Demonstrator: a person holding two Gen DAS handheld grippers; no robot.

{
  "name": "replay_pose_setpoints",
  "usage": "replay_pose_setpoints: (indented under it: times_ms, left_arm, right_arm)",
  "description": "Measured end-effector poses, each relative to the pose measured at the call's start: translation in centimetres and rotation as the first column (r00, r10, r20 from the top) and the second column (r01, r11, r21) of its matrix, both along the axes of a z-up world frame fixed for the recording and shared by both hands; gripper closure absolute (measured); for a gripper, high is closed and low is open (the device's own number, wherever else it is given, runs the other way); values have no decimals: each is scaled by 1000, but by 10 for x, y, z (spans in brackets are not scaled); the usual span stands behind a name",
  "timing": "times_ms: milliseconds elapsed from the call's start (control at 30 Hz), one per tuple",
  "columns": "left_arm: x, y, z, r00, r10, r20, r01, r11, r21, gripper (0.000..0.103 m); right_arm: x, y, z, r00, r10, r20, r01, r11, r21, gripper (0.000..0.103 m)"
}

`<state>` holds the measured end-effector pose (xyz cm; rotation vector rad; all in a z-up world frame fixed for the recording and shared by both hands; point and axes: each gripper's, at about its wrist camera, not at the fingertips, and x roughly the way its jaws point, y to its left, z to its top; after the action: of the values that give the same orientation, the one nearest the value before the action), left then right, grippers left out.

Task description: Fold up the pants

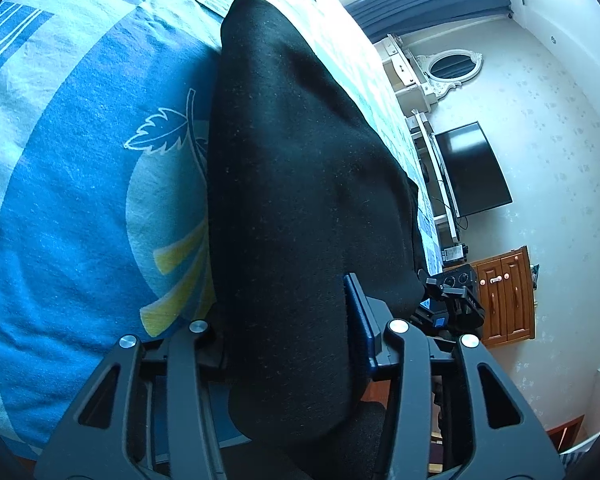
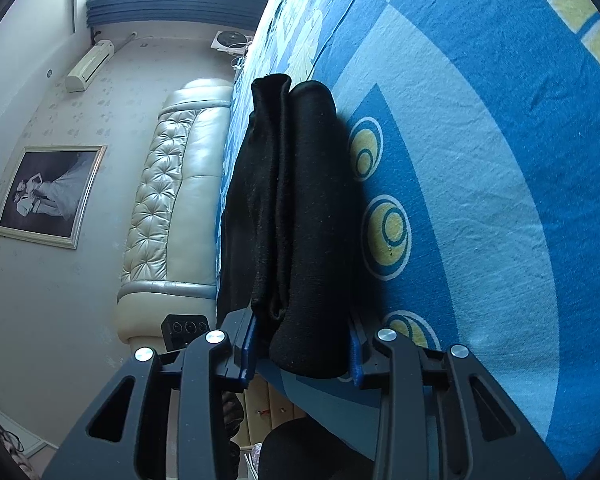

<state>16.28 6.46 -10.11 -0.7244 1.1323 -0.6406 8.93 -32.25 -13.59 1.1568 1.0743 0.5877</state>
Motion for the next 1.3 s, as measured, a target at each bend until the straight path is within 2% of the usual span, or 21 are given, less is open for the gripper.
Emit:
replay_pose_setpoints:
  times_ms: [67, 133, 200, 300, 400, 600, 767, 900, 1000, 1100, 1167, 1233, 1300]
  left_arm:
    - [0, 1, -1, 1000, -4, 1, 4, 1000, -12, 53]
    - [0, 0, -1, 1000, -10, 10, 10, 999, -32, 44]
    - [-1, -4, 2, 999, -21, 26, 22, 998, -59, 26]
    - [-2, -12, 7, 999, -32, 41, 34, 997, -62, 10]
    - [-2, -18, 9, 999, -27, 48, 28, 999, -30, 5]
    - [-8, -15, 8, 998, 1, 63, -1, 1000, 9, 4]
    - [-17, -19, 13, 998, 13, 66, -20, 994, 103, 4]
    - [-29, -23, 19, 996, 60, 70, -73, 978, 197, 4]
    - [-42, -28, 25, 991, 105, 82, -124, 951, 282, 4]
    - [-59, -35, 33, 984, 142, 108, -172, 917, 361, 4]
    - [-71, -42, 42, 979, 148, 139, -193, 890, 413, 4]
    - [-81, -45, 50, 972, 157, 177, -223, 861, 457, 4]
    - [-92, -47, 61, 959, 172, 226, -263, 840, 475, 4]
  right_arm:
    - [0, -1, -1, 1000, -2, 3, 2, 1000, 13, 66]
    - [-1, -2, -2, 1000, -8, 11, 8, 1000, 29, 63]
    - [-1, -4, -3, 1000, -15, 17, 14, 999, 50, 61]
    - [-2, -7, -5, 999, -26, 26, 24, 996, 85, 57]
    - [-3, -10, -6, 999, -34, 34, 30, 994, 106, 54]
    - [-9, -11, -3, 997, -53, 50, 47, 991, 122, 47]
    - [-19, -14, 1, 996, -81, 48, 74, 987, 146, 42]
    - [-30, -15, 5, 994, -101, 33, 95, 986, 134, 40]
    - [-38, -12, 16, 994, -102, 25, 100, 993, 70, 35]
    - [-46, -2, 31, 998, -58, 9, 59, 994, -91, 27]
    - [-53, 4, 44, 998, -57, 22, 61, 970, -237, 26]
    - [-59, 7, 56, 993, -102, 55, 115, 937, -330, 25]
    - [-57, 18, 68, 994, -88, 58, 105, 891, -442, 25]
